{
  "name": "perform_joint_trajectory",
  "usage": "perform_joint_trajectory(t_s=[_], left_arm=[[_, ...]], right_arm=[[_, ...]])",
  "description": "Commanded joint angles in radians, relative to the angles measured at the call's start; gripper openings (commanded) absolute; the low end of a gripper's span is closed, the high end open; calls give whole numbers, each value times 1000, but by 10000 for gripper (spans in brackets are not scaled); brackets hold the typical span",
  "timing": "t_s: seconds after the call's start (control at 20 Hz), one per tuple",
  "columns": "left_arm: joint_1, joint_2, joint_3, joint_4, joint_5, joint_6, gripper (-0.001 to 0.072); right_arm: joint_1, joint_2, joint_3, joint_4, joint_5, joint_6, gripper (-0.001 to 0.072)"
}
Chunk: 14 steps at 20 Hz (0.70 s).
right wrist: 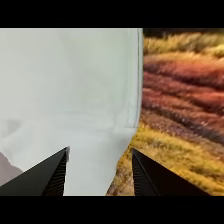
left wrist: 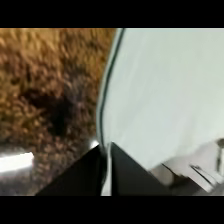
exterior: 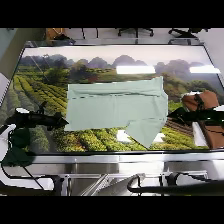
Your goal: Fold the shirts.
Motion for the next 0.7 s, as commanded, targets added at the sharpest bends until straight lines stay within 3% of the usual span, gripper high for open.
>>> perform_joint_trajectory(t_s=[0.0,0.3,0.65], left_arm=[[-23,5,44,-61,-21,34,14],[-24,5,70,-61,-56,34,14],[-24,5,71,-61,-80,34,14]], right_arm=[[68,-32,-48,0,-6,16,465],[146,-53,-101,0,-11,46,464],[16,94,-95,0,51,49,463]])
